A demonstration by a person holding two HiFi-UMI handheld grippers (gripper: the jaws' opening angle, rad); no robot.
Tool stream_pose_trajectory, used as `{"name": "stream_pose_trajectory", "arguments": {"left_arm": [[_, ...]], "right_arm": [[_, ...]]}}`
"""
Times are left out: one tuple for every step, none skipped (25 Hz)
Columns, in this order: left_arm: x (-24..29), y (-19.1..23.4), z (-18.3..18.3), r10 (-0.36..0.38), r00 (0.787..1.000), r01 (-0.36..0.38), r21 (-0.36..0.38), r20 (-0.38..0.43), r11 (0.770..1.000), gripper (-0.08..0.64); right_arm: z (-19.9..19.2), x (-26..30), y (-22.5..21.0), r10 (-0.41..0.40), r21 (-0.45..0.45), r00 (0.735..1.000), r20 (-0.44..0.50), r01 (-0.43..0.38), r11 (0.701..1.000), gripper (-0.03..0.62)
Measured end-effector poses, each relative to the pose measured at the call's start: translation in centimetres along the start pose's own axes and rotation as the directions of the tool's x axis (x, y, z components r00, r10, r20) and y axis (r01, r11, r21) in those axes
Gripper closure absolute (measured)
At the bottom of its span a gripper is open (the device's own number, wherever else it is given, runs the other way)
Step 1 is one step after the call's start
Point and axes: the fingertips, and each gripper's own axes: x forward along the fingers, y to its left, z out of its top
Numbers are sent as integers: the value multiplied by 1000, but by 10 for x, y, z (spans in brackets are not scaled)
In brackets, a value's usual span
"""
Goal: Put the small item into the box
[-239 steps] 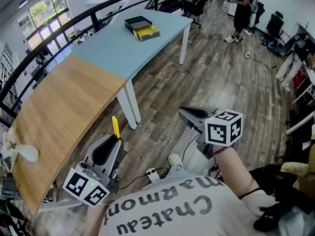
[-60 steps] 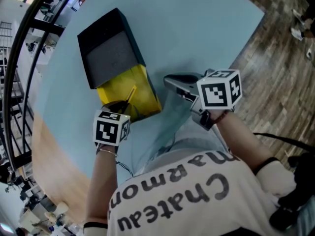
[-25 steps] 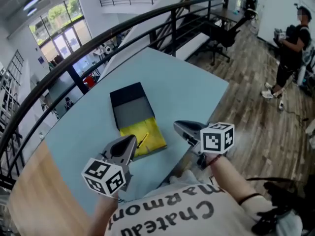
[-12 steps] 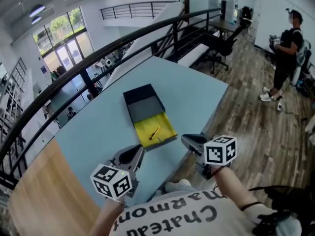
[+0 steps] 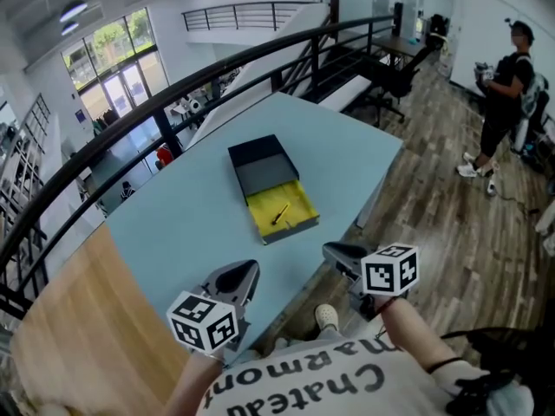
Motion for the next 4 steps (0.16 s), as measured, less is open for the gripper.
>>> {"name": "stream_pose_trajectory", "arguments": {"left_arm": [[-2, -2, -3, 1, 1000, -1, -5, -2, 1000, 557], [-4, -4, -6, 1, 1000, -1, -11, -5, 1000, 557], [-6, -6, -9, 0, 1000, 0, -15, -8, 1000, 557], [-8, -8, -13, -1, 1000, 1, -20, -11, 1000, 557]], "right_arm": [[-4, -2, 1, 0, 2, 1000, -5, 0, 1000, 546], [-7, -4, 2, -1, 5, 1000, -9, 1, 1000, 546], [-11, -6, 3, -3, 8, 1000, -13, 3, 1000, 546], [-15, -8, 4, -5, 12, 1000, -16, 5, 1000, 546]]}}
